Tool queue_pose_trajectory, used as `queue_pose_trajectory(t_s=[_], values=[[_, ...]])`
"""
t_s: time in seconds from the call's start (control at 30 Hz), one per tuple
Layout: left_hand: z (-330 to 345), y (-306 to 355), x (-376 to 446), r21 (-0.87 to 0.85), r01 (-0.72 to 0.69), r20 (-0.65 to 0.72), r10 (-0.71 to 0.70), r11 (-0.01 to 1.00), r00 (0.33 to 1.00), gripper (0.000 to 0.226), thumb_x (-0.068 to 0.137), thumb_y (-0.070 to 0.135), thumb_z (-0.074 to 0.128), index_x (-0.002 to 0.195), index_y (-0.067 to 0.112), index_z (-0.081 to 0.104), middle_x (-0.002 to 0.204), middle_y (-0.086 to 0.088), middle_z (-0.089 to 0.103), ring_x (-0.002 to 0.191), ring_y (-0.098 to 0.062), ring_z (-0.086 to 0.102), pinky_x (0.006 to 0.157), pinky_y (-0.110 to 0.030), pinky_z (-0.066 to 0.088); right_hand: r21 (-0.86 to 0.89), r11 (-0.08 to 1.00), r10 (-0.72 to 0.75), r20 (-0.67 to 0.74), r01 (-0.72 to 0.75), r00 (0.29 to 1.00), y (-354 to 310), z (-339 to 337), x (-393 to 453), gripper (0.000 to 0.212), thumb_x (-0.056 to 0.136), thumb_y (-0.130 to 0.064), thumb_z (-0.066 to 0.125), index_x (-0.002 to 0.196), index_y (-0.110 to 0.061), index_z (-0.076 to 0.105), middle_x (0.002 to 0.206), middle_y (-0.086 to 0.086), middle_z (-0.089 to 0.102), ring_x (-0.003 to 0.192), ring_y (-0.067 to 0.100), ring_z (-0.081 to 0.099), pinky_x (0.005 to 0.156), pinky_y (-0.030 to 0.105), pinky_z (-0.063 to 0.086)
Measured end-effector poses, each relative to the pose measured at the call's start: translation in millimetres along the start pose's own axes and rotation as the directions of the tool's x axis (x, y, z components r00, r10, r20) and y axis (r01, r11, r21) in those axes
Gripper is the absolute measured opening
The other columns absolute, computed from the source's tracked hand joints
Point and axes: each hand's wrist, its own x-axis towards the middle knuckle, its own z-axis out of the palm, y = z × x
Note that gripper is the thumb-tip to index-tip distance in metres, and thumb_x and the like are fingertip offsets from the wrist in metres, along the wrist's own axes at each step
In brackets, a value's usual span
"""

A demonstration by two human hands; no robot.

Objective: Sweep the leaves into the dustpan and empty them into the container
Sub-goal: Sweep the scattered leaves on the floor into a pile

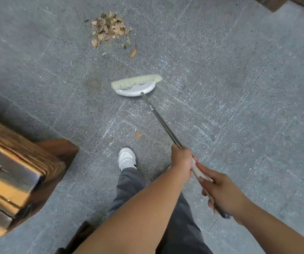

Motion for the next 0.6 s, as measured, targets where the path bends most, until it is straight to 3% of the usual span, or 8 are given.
queue_pose_trajectory(t_s=[0.17, 0.27, 0.37, 0.47, 0.6], values=[[-13, 89, 37, -0.070, -0.073, -0.006, 0.073, 0.995, 0.997, 0.013, 0.093, 0.007, 0.033, 0.088, 0.010, 0.044, 0.065, -0.005, 0.046, 0.052, -0.017, 0.044, 0.050, -0.029, 0.041, -0.008, 0.994, -0.113, 0.019, 0.113, 0.993, -69, 9, 58, 0.046, 0.098, -0.022, 0.050, 0.140, -0.040, 0.046, 0.071, 0.010, 0.058, 0.049, 0.019, 0.051, 0.041, 0.023, 0.042], [-30, 152, 47, -0.122, -0.090, 0.018, 0.093, 0.988, 0.996, 0.023, 0.093, 0.002, 0.032, 0.074, 0.006, 0.043, 0.060, -0.006, 0.041, 0.051, -0.017, 0.039, 0.050, -0.028, 0.037, -0.008, 0.987, -0.161, 0.048, 0.162, 0.986, -121, 21, 86, 0.047, 0.099, -0.022, 0.048, 0.143, -0.037, 0.043, 0.071, 0.012, 0.057, 0.046, 0.019, 0.050, 0.041, 0.025, 0.042], [-45, 199, 51, -0.163, -0.120, 0.022, 0.125, 0.979, 0.992, 0.022, 0.094, 0.002, 0.033, 0.074, 0.007, 0.042, 0.063, -0.005, 0.039, 0.053, -0.015, 0.037, 0.052, -0.027, 0.038, 0.023, 0.983, -0.181, 0.069, 0.180, 0.981, -166, 35, 101, 0.048, 0.100, -0.021, 0.046, 0.145, -0.037, 0.040, 0.071, 0.013, 0.054, 0.040, 0.016, 0.048, 0.042, 0.024, 0.040], [-60, 220, 47, -0.180, -0.153, 0.023, 0.160, 0.972, 0.987, 0.024, 0.095, 0.005, 0.035, 0.072, 0.008, 0.041, 0.060, -0.003, 0.039, 0.051, -0.014, 0.038, 0.054, -0.027, 0.040, 0.074, 0.980, -0.189, 0.101, 0.182, 0.977, -192, 49, 92, 0.049, 0.100, -0.020, 0.047, 0.144, -0.039, 0.040, 0.069, 0.012, 0.052, 0.039, 0.015, 0.046, 0.043, 0.023, 0.040], [-84, 212, 23, -0.065, -0.225, -0.035, 0.223, 0.972, 0.974, 0.022, 0.090, 0.005, 0.038, 0.070, 0.009, 0.046, 0.053, -0.003, 0.045, 0.046, -0.017, 0.043, 0.049, -0.026, 0.041, 0.185, 0.973, -0.163, 0.144, 0.135, 0.976, -196, 73, 47, 0.046, 0.099, -0.022, 0.050, 0.140, -0.042, 0.044, 0.069, 0.012, 0.053, 0.042, 0.017, 0.047, 0.044, 0.024, 0.042]])
